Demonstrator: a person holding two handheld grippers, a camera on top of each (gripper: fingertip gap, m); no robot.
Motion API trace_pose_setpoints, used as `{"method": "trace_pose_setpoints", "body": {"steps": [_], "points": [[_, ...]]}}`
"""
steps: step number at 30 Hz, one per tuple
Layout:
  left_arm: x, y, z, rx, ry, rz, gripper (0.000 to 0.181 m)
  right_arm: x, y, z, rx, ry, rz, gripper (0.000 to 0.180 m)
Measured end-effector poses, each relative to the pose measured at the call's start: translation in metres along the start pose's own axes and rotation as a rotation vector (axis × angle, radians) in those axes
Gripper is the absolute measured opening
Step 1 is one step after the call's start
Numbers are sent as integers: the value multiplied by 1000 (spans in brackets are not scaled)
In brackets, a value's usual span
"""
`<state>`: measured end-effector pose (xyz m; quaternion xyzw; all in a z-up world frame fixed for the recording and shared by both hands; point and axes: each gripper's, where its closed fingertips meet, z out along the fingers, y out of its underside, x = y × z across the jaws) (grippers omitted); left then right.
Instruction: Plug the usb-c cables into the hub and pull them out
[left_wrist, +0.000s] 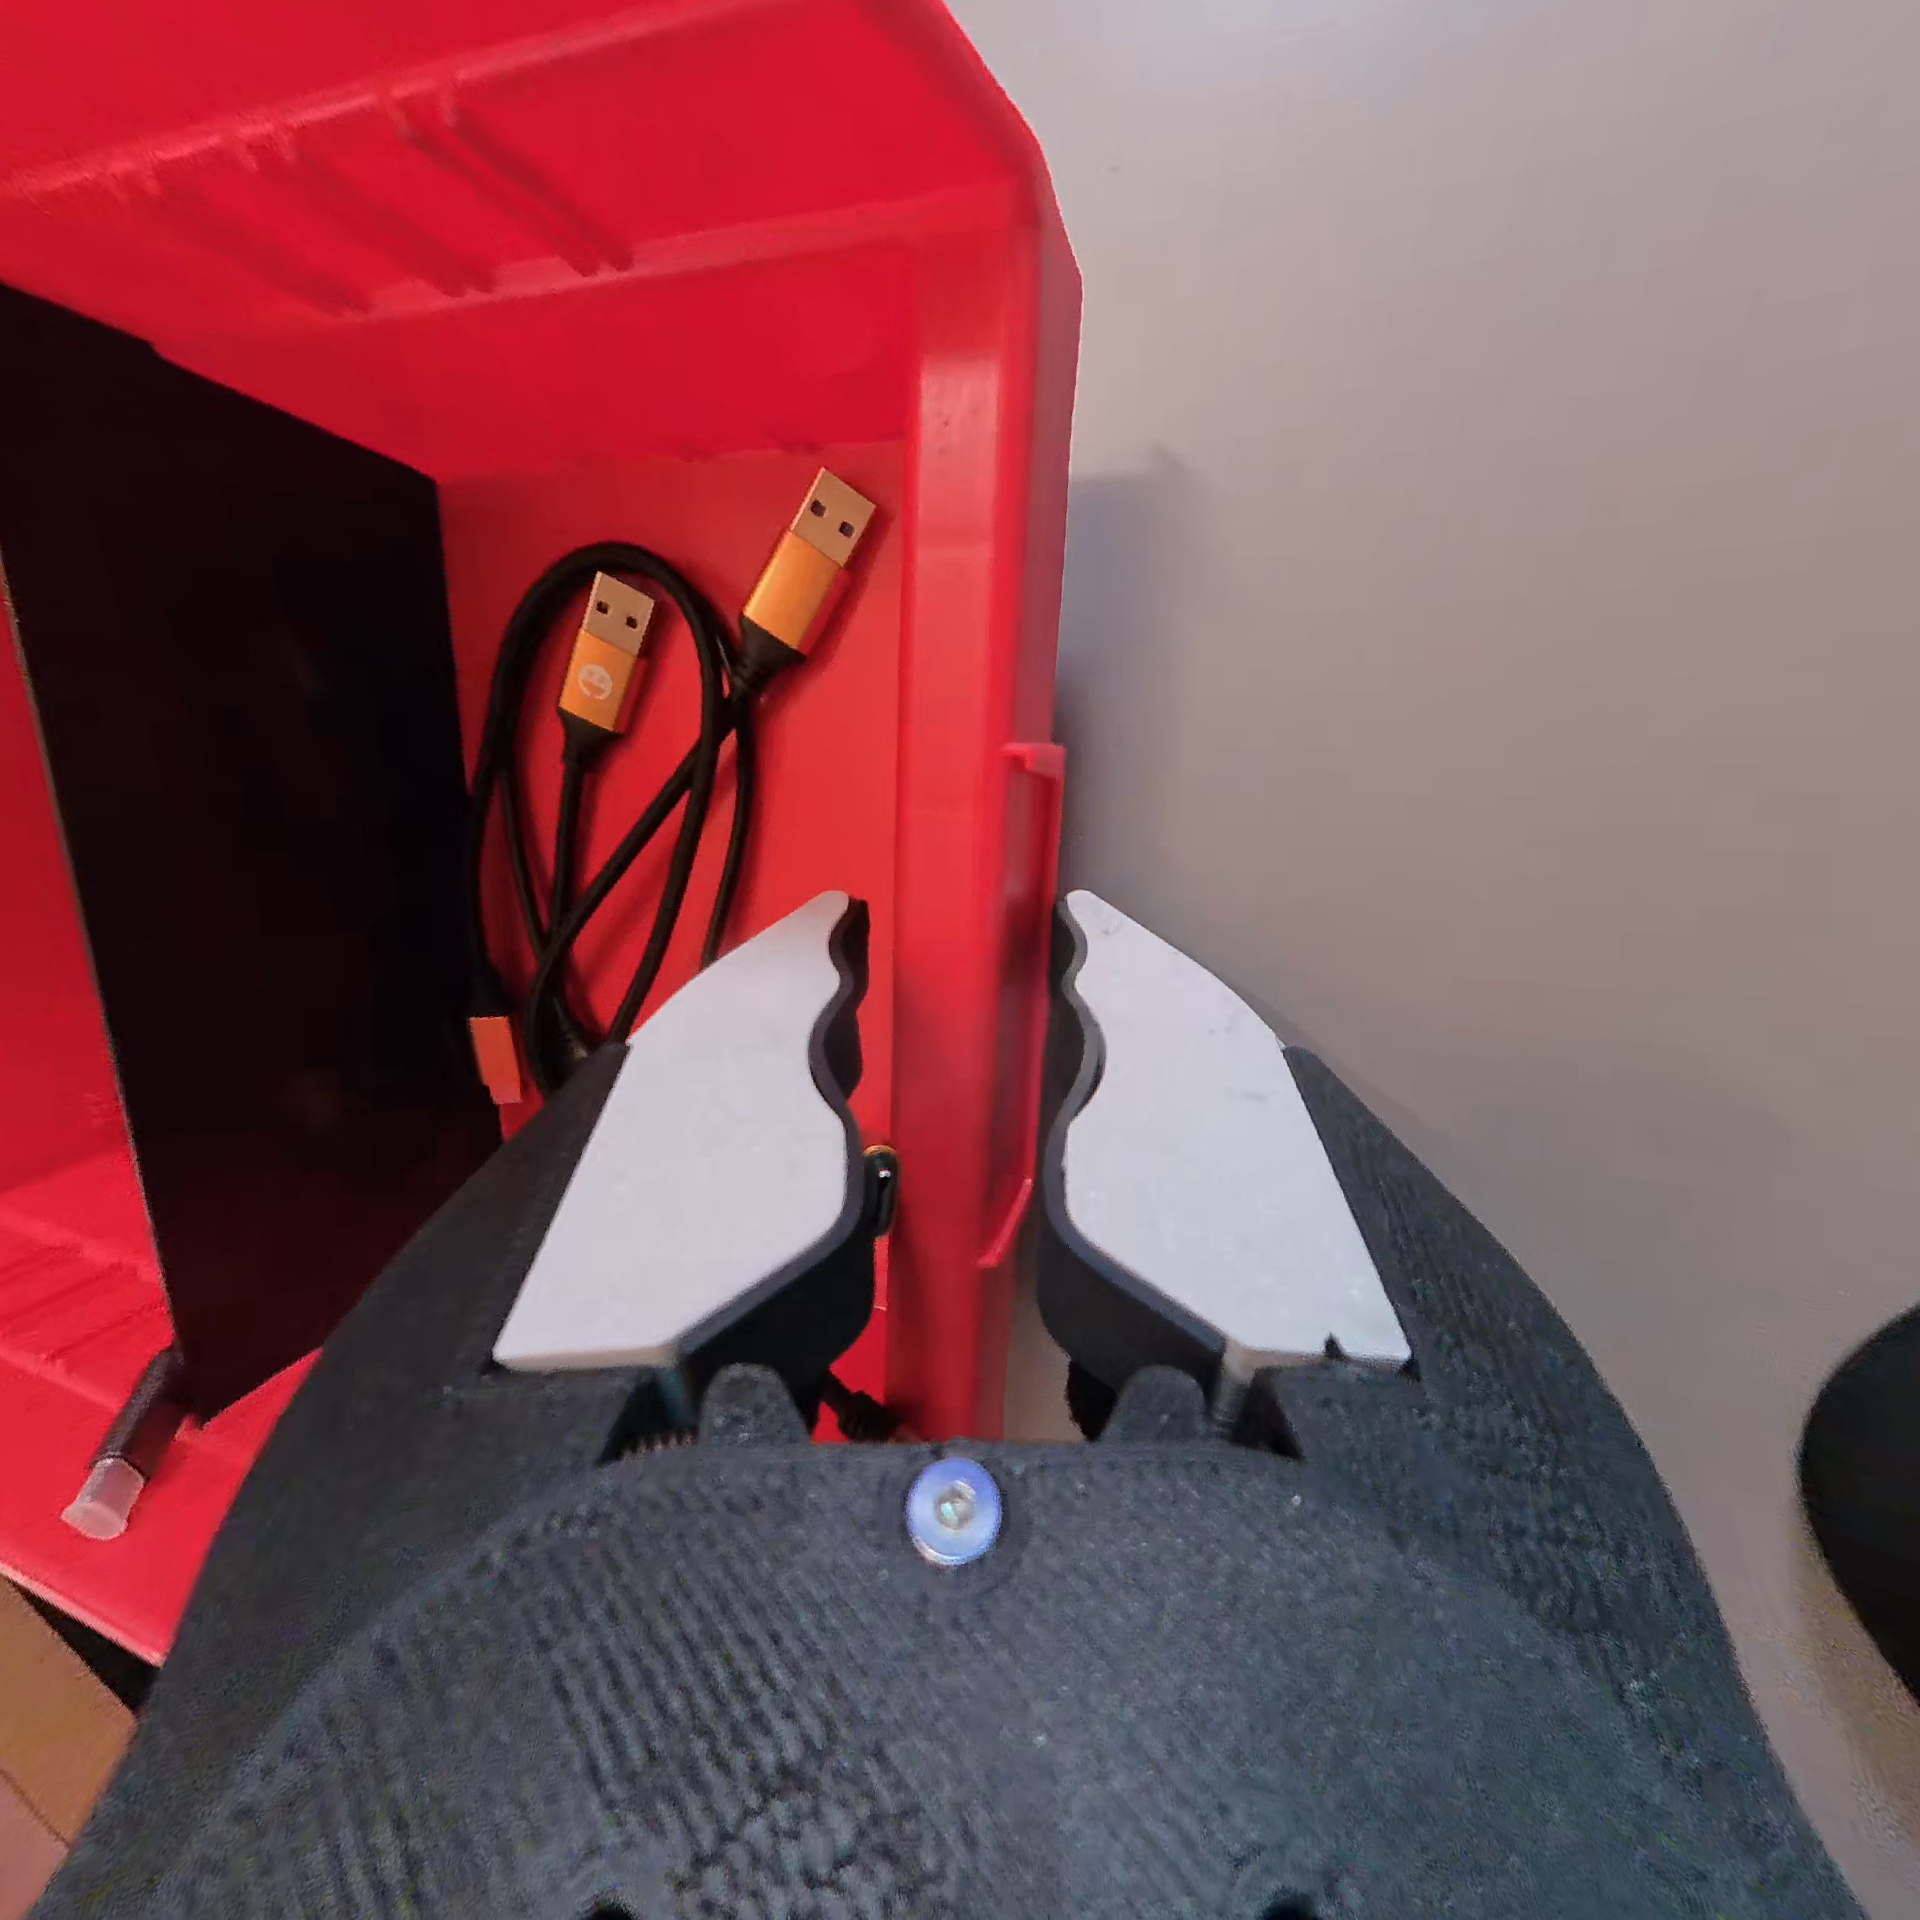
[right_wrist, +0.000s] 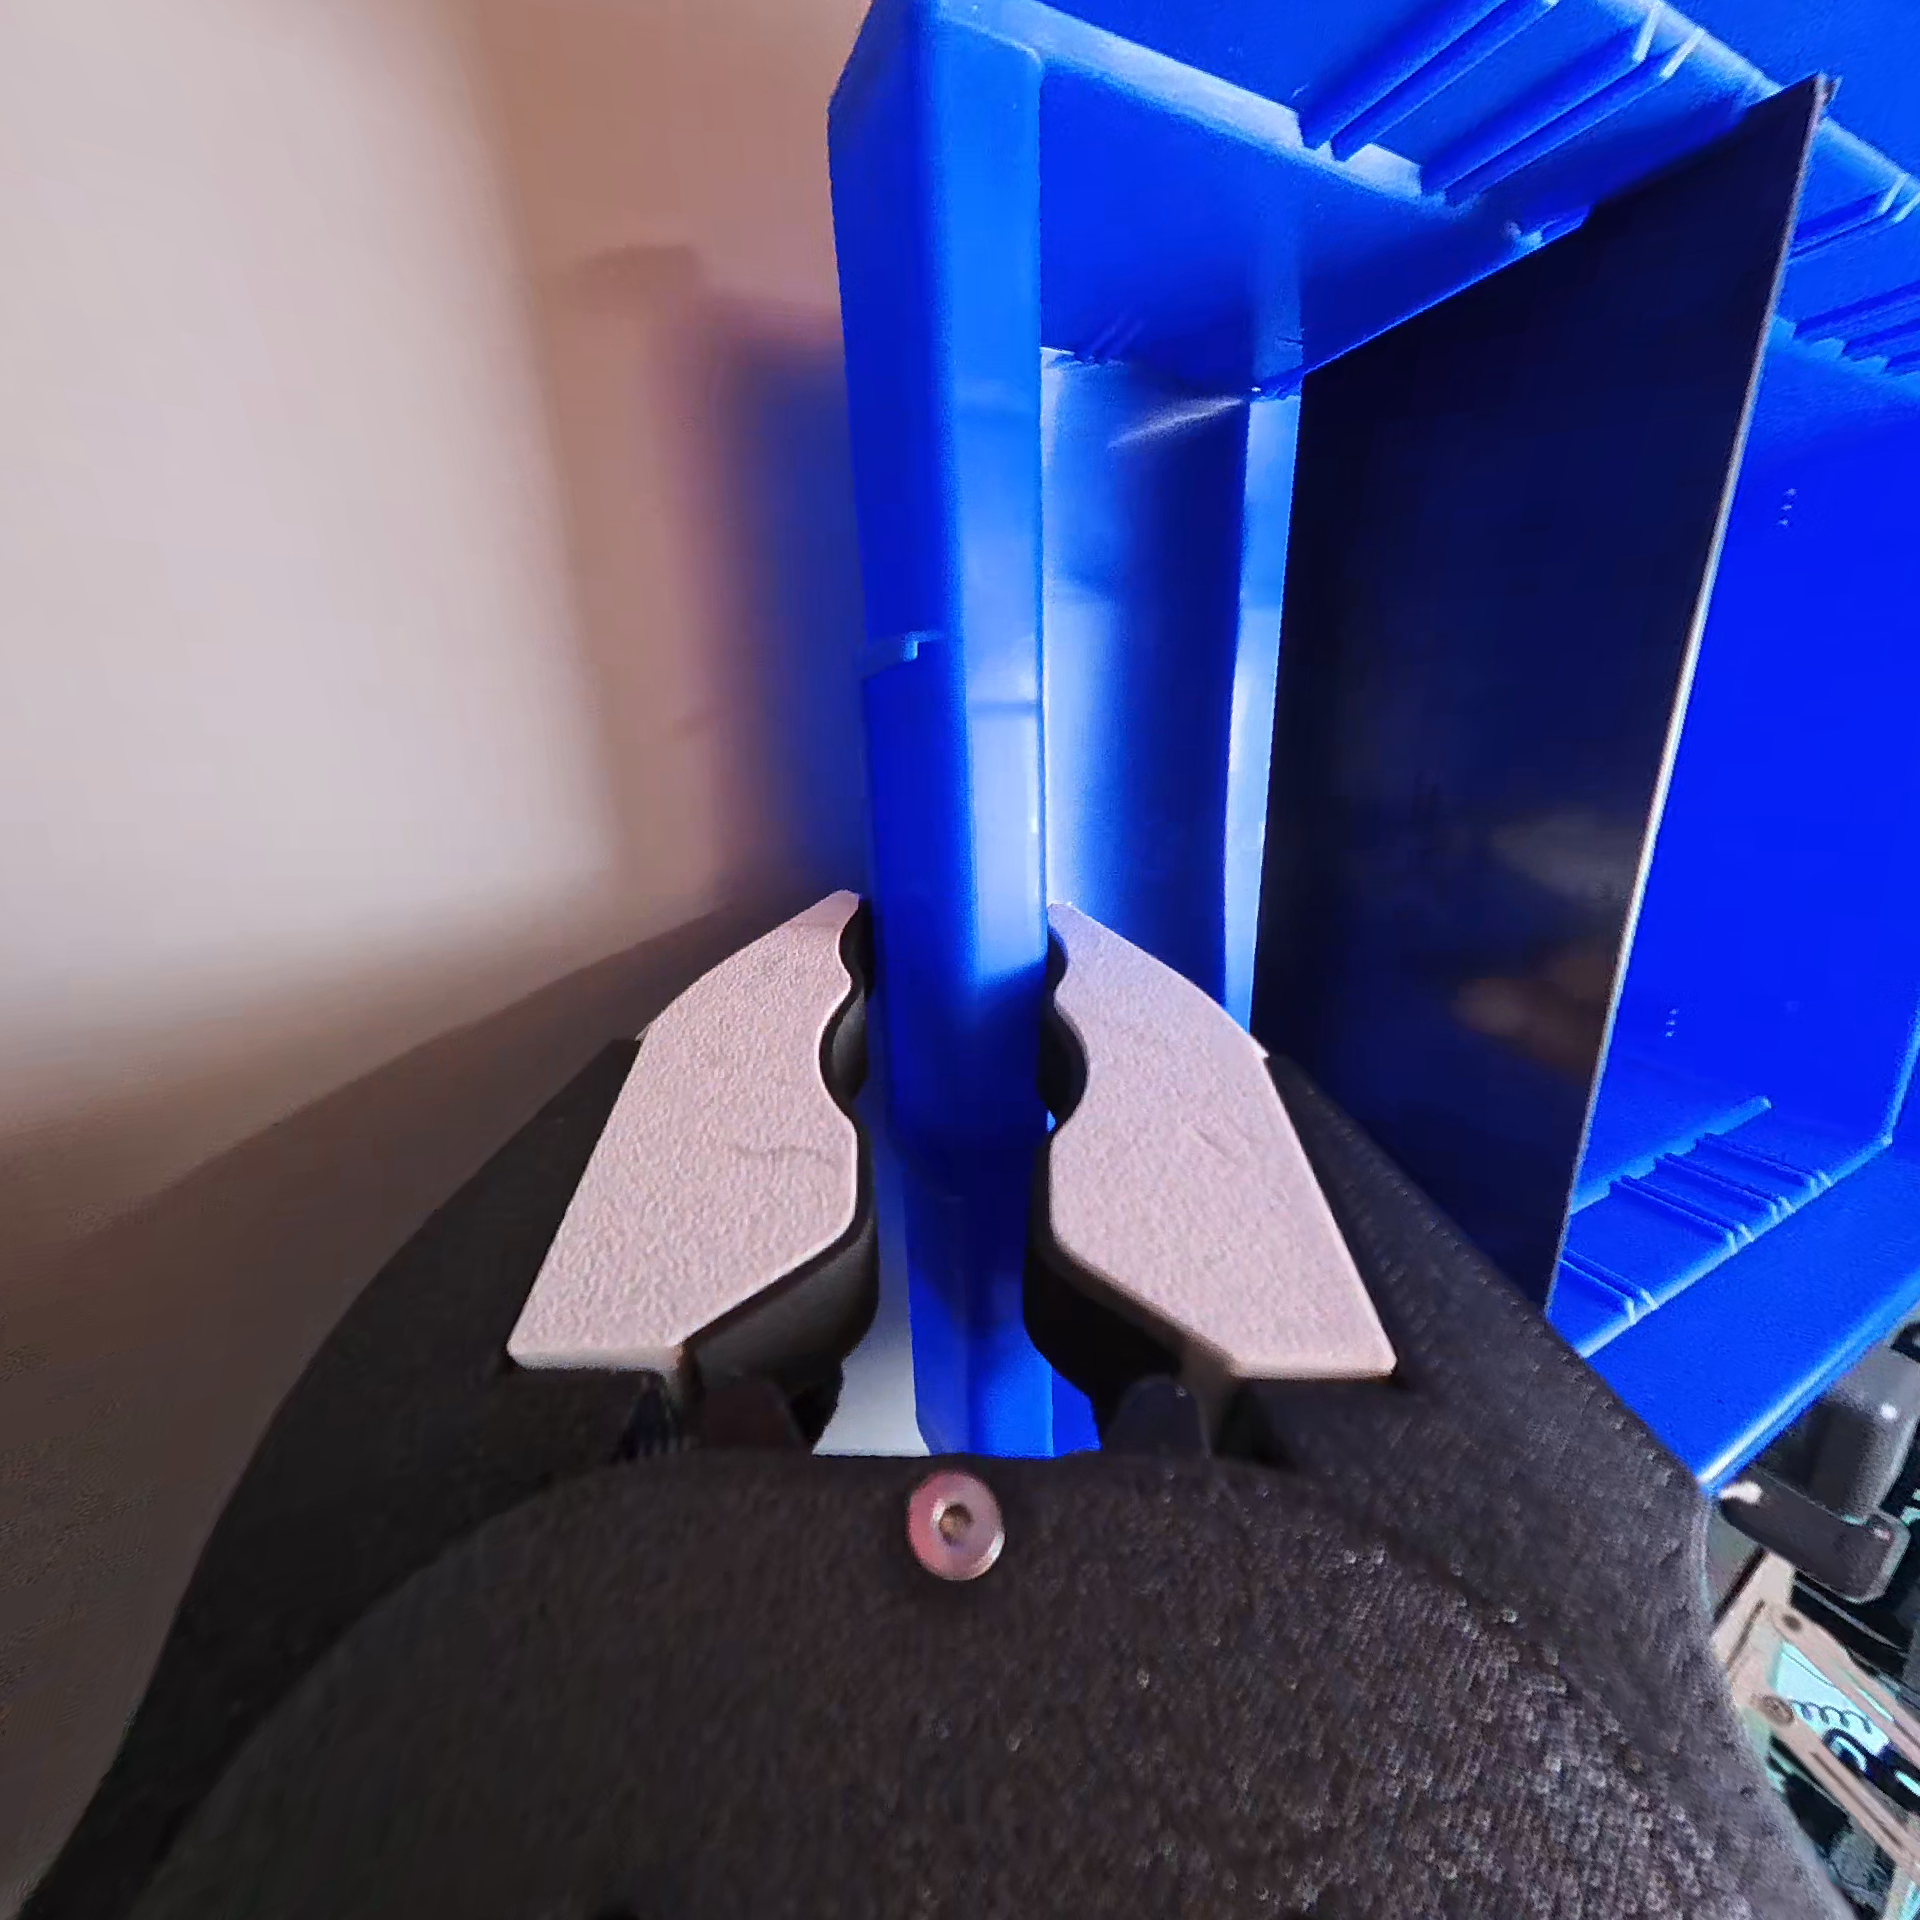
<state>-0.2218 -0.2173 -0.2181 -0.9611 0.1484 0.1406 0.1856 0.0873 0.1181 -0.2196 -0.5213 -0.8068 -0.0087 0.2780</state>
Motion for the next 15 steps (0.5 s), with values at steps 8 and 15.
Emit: {"method": "trace_pose_setpoints", "body": {"steps": [8, 15], "points": [[-20, 3, 4, 10, -19, -17, 35, 0, -32, -34, 192, 24, 83, 37], [-34, -22, -47, 230, -3, -123, 41, -16, -112, -93, 713, -8, 381, 36]]}}
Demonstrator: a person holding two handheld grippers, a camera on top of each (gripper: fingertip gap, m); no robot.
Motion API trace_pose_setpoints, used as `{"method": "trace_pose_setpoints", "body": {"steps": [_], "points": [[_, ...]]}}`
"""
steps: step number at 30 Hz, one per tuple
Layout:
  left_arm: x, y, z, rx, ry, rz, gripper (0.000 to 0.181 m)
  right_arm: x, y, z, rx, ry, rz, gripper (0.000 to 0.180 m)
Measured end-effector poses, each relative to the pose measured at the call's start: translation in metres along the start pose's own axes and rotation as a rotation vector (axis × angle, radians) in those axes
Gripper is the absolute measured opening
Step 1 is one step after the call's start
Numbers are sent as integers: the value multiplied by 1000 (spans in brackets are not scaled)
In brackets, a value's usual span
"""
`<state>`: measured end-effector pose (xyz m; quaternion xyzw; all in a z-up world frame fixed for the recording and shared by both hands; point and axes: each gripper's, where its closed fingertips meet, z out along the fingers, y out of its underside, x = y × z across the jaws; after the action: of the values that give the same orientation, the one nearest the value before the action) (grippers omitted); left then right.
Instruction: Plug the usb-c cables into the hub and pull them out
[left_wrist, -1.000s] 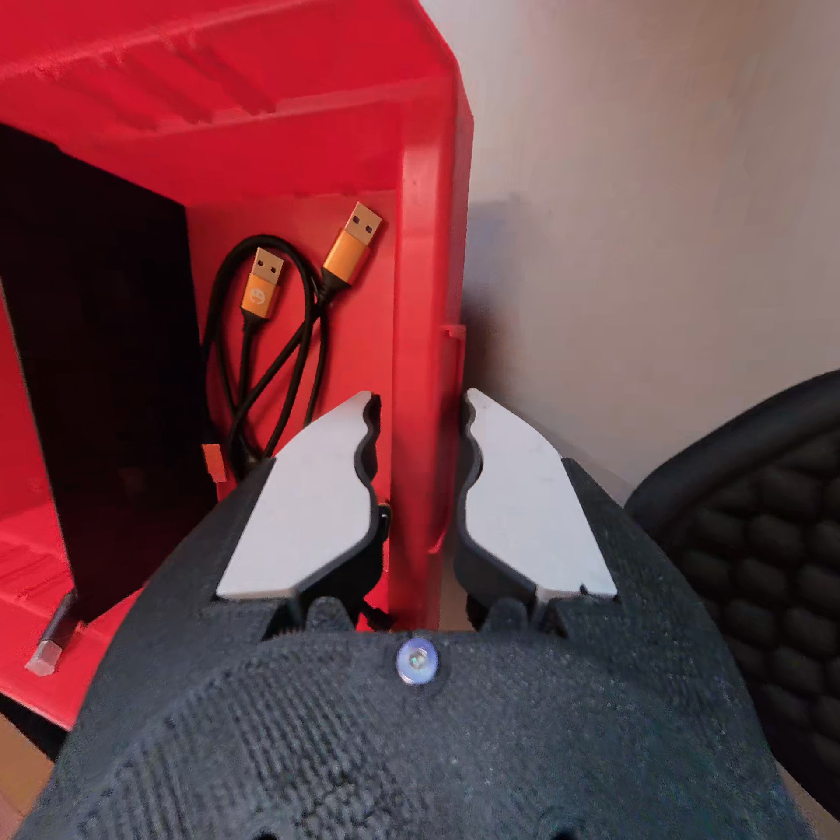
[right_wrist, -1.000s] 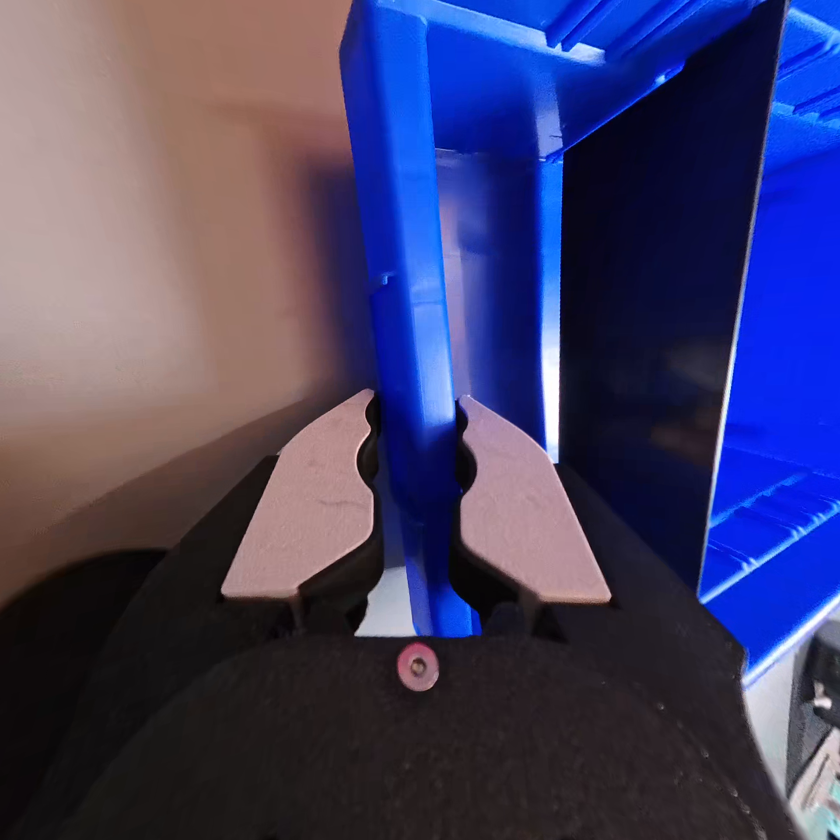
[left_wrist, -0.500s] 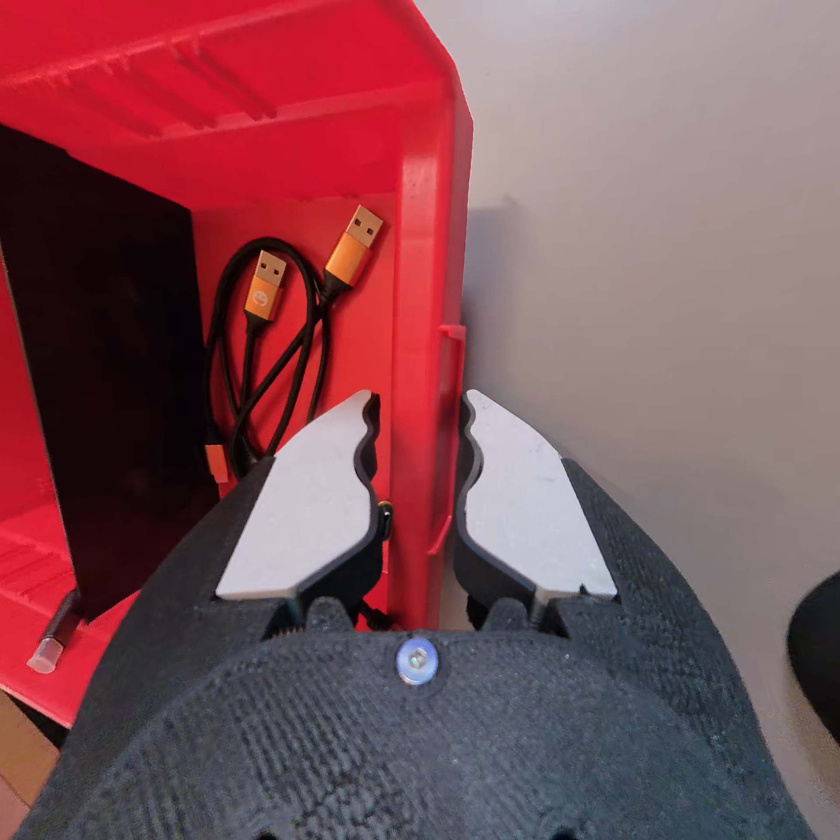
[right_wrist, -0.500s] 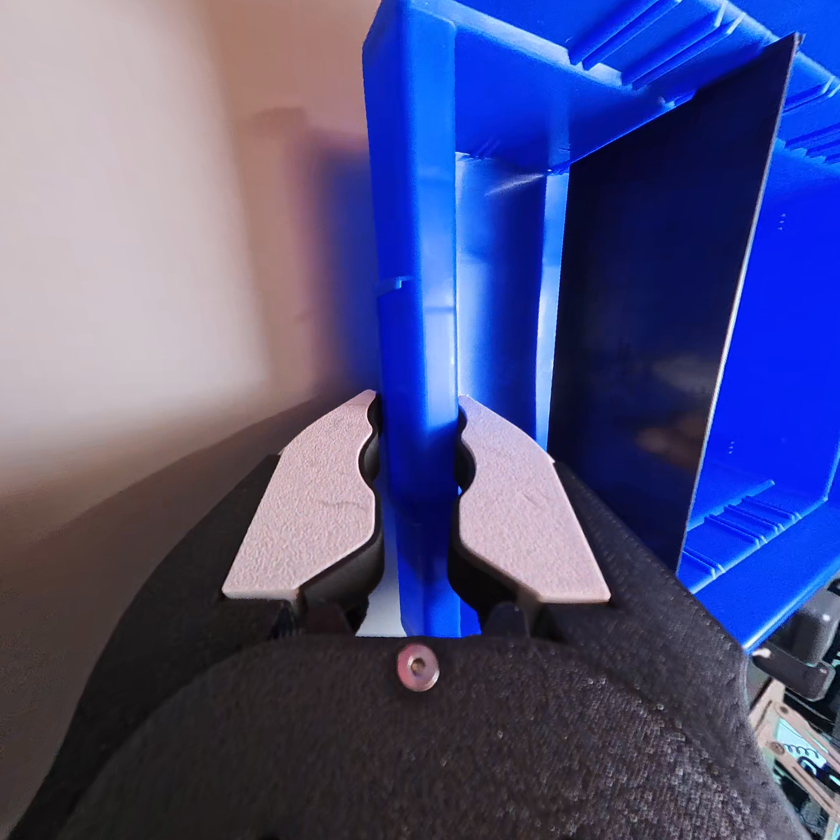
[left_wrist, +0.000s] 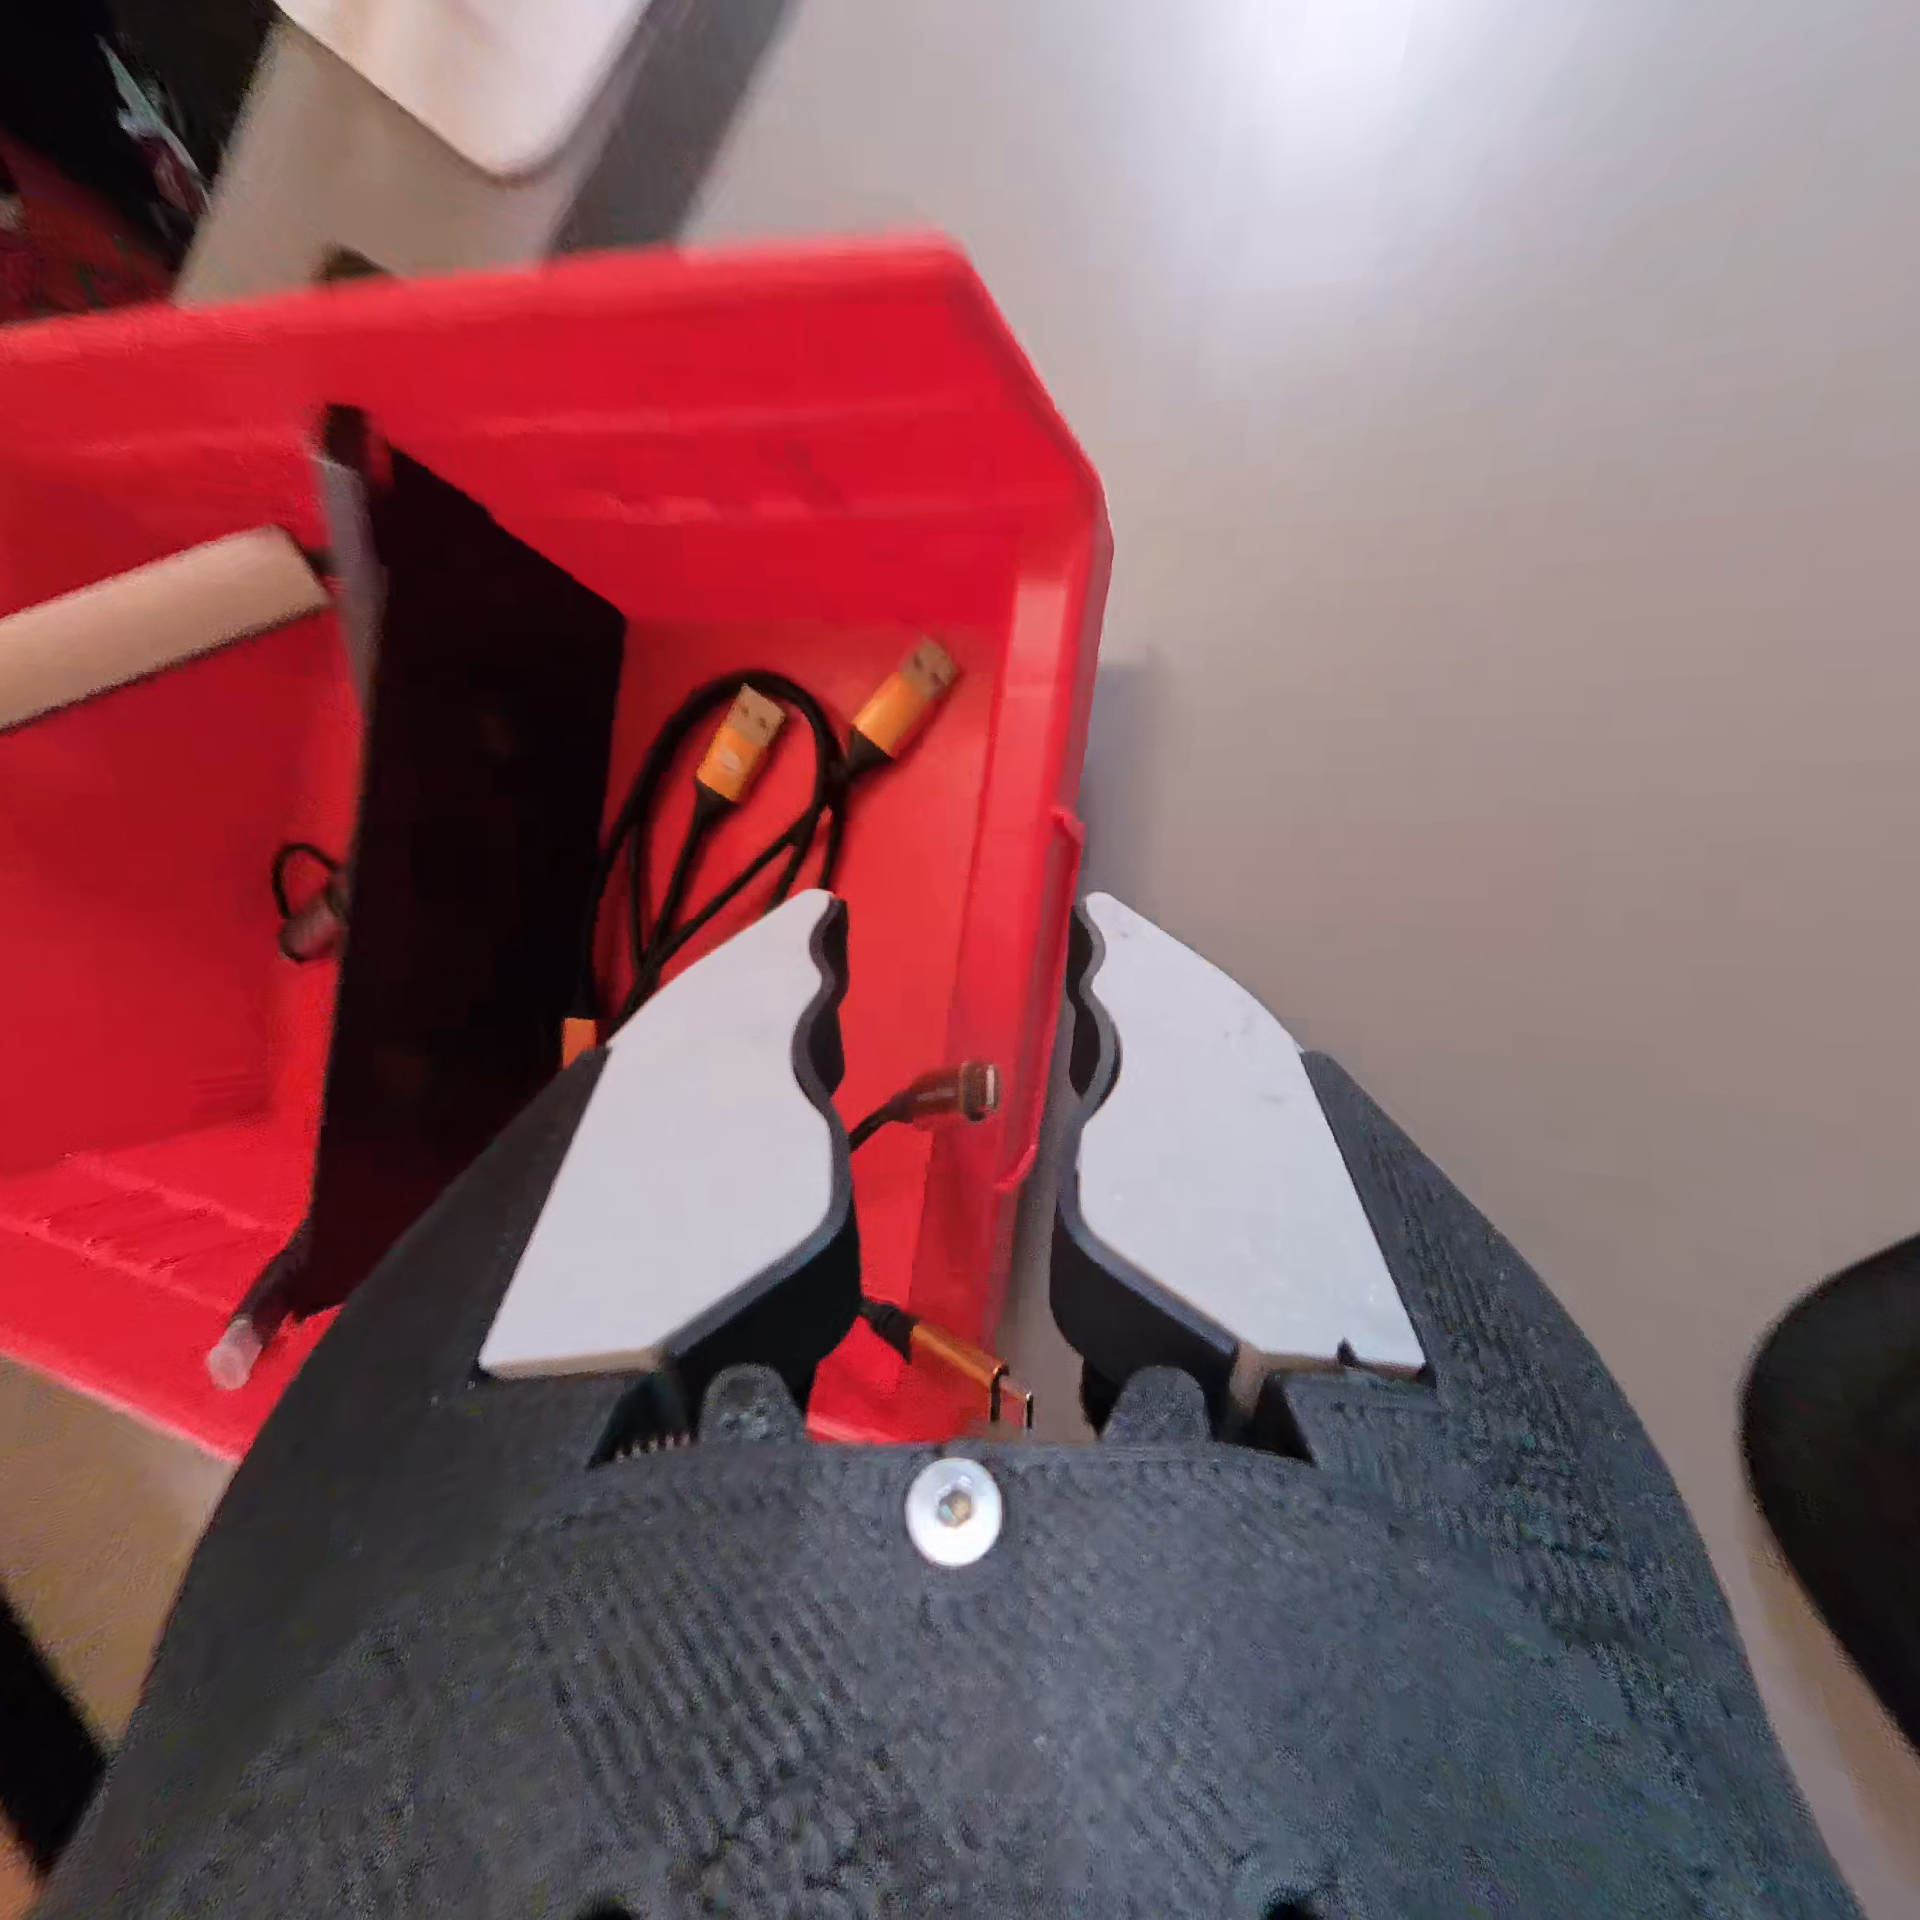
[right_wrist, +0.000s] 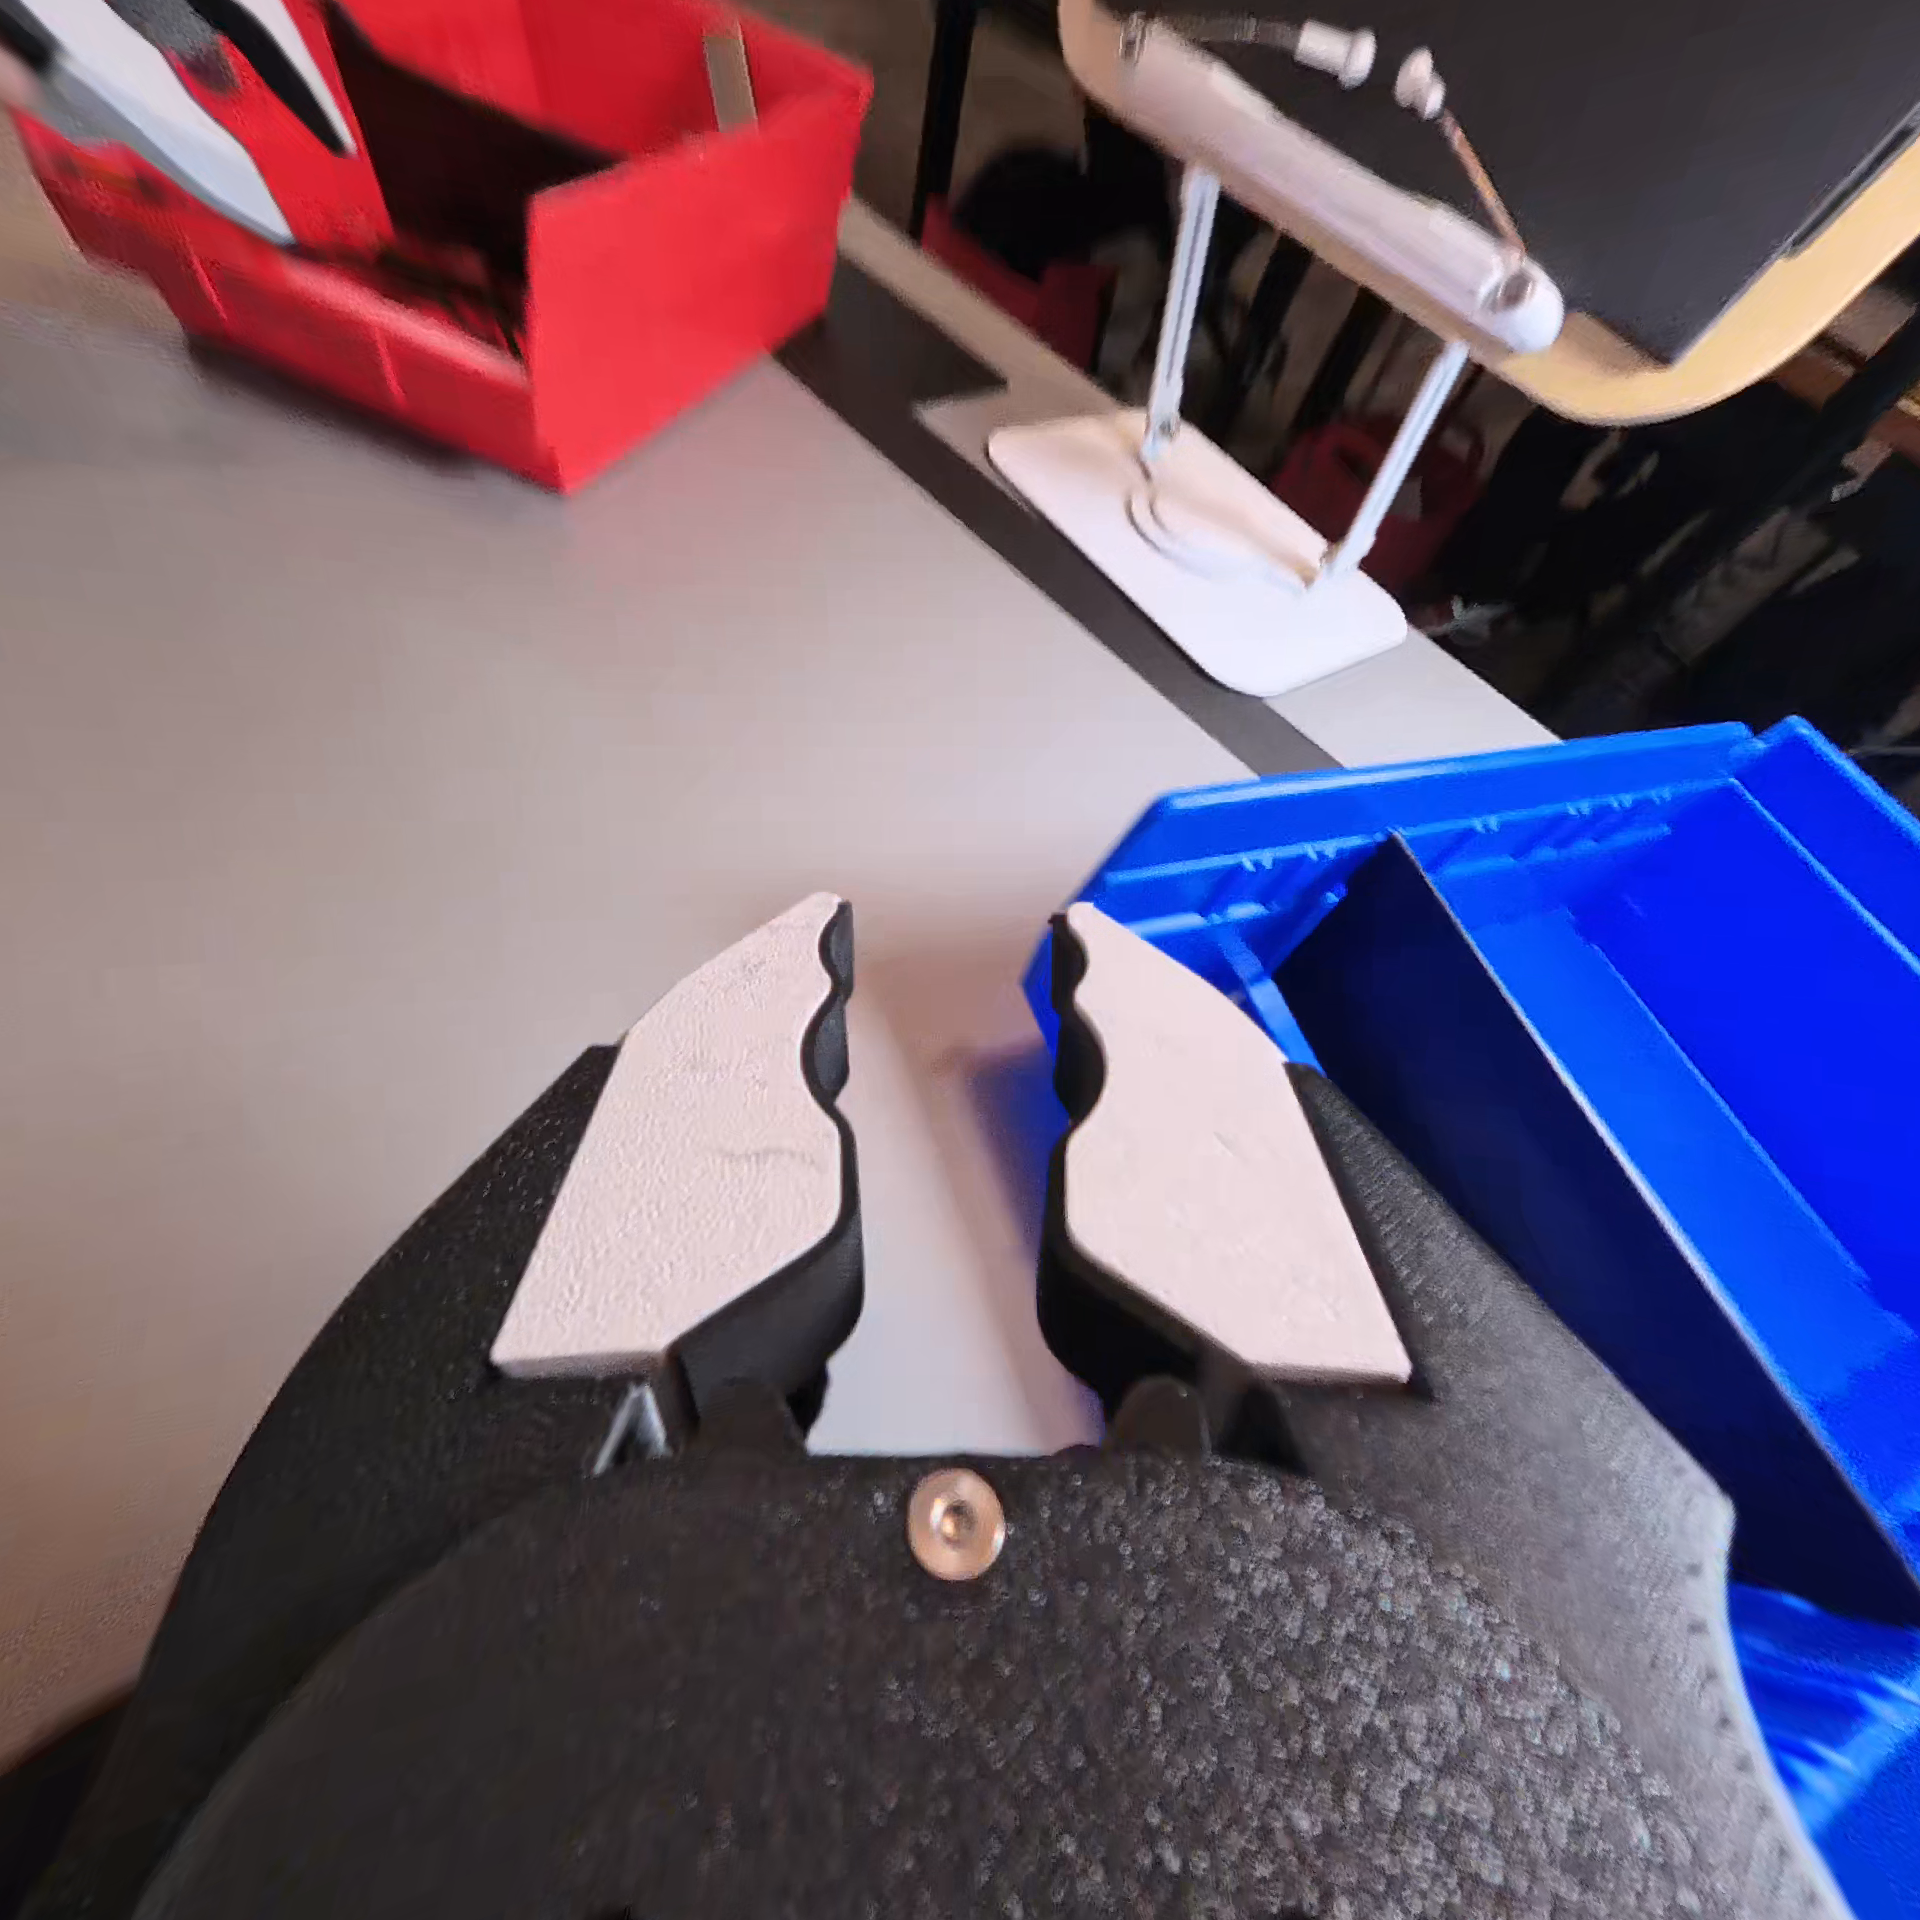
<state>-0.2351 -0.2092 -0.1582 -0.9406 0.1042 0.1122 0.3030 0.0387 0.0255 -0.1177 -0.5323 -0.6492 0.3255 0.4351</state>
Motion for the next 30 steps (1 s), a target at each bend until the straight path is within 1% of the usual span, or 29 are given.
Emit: {"method": "trace_pose_setpoints", "body": {"steps": [4, 7, 11, 14, 16, 18, 20, 22, 23, 25, 27, 28, 30], "points": [[-44, -37, -32, 197, -8, -210, 39, -18, -9, 14, 167, 4, 106, 35], [-87, -54, -32, 277, 30, -429, 40, -28, -9, 23, 246, -7, 135, 33], [-137, -55, 0, 263, 79, -670, 41, -38, -8, 20, 273, -26, 92, 32], [-163, -50, 32, 241, 148, -918, 42, -41, -2, 19, 271, -44, 105, 30], [-178, -41, 55, 216, 161, -1073, 42, -42, 2, 20, 262, -48, 108, 30], [-187, -29, 77, 177, 161, -1175, 42, -43, 3, 20, 255, -53, 100, 29], [-195, -22, 94, 161, 157, -1251, 43, -45, 6, 21, 248, -62, 93, 28], [-198, -31, 102, 187, 222, -1309, 43, -47, 7, 22, 246, -74, 93, 27], [-201, -36, 103, 202, 233, -1317, 43, -49, 7, 23, 245, -80, 95, 27], [-207, -36, 108, 175, 196, -1303, 42, -52, 8, 24, 242, -96, 100, 27], [-209, -37, 113, 154, 193, -1314, 44, -55, 7, 24, 242, -106, 99, 27], [-210, -38, 115, 159, 198, -1323, 43, -56, 7, 24, 244, -108, 95, 26], [-212, -39, 117, 167, 203, -1333, 31, -57, 8, 24, 239, -106, 89, 26]]}}
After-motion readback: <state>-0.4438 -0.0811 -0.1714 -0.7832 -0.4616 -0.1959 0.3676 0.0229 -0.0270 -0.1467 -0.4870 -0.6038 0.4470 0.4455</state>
